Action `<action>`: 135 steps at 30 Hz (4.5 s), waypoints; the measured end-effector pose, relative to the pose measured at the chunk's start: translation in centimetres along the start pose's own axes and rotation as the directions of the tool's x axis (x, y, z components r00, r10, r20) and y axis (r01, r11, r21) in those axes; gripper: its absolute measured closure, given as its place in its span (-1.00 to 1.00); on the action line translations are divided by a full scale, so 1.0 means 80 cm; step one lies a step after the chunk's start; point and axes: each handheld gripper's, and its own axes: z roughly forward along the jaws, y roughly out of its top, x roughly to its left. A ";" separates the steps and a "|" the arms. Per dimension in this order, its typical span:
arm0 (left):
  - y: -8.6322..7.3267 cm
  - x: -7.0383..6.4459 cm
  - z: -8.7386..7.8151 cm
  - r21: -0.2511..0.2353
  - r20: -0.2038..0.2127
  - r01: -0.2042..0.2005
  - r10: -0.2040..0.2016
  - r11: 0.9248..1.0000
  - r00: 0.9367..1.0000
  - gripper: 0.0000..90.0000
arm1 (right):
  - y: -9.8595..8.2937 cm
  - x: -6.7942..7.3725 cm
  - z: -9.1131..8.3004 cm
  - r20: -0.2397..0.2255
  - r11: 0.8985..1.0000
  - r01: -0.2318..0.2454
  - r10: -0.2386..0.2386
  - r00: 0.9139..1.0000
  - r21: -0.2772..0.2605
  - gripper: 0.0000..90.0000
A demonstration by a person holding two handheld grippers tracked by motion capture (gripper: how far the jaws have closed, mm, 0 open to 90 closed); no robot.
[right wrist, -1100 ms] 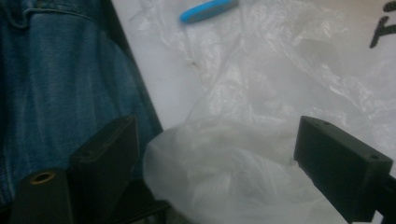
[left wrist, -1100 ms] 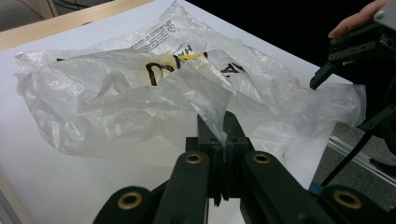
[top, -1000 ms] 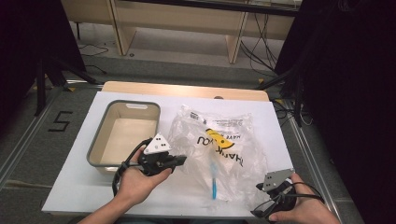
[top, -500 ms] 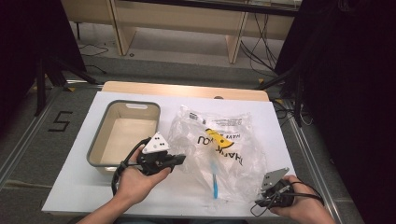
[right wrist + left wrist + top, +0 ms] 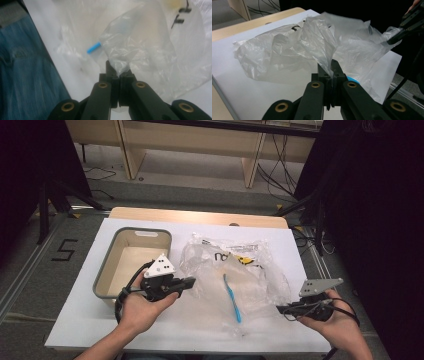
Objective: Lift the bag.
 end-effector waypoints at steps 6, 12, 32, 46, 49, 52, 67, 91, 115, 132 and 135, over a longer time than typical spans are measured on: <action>0.018 0.003 -0.012 -0.062 -0.003 -0.004 0.004 0.998 1.000 0.98 | 0.024 -0.009 -0.017 0.033 0.990 -0.023 0.028 0.999 -0.137 0.99; 0.037 0.005 -0.022 -0.124 -0.005 -0.019 0.018 0.992 1.000 0.98 | 0.043 -0.013 -0.030 0.047 0.967 -0.045 0.059 0.997 -0.253 0.99; 0.086 0.011 -0.052 -0.278 -0.003 -0.012 0.012 0.961 1.000 0.98 | 0.078 -0.032 -0.052 0.071 0.869 -0.181 0.239 0.968 -0.461 0.99; 0.107 0.026 -0.061 -0.337 -0.017 0.014 -0.021 0.941 1.000 0.98 | 0.082 -0.028 -0.084 0.111 0.800 -0.179 0.292 0.950 -0.572 0.99; 0.111 0.030 -0.061 -0.350 -0.019 0.024 -0.033 0.936 0.999 0.98 | 0.081 -0.028 -0.090 0.113 0.777 -0.183 0.310 0.944 -0.603 0.99; 0.114 0.030 -0.065 -0.363 -0.019 0.024 -0.034 0.931 0.999 0.98 | 0.080 -0.027 -0.098 0.110 0.758 -0.180 0.315 0.943 -0.627 0.99; 0.138 0.043 -0.065 -0.381 -0.034 0.027 -0.043 0.924 0.998 0.98 | 0.090 -0.027 -0.122 0.150 0.730 -0.151 0.330 0.932 -0.666 0.99; 0.166 0.072 -0.048 -0.371 -0.076 0.056 -0.090 0.927 0.993 0.98 | 0.110 -0.050 -0.141 0.195 0.709 -0.138 0.367 0.910 -0.691 0.99; 0.074 0.143 0.050 -0.028 -0.182 0.188 -0.190 0.982 0.965 0.98 | 0.051 -0.101 -0.003 0.204 0.847 -0.338 0.447 0.871 -0.410 0.99; 0.071 0.151 0.066 -0.047 -0.182 0.158 -0.164 0.986 0.969 0.60 | 0.056 -0.112 0.015 0.218 0.843 -0.342 0.457 0.863 -0.415 0.78; 0.074 0.148 0.062 -0.089 -0.186 0.149 -0.163 0.985 0.969 0.43 | 0.057 -0.110 0.011 0.205 0.833 -0.340 0.460 0.864 -0.437 0.71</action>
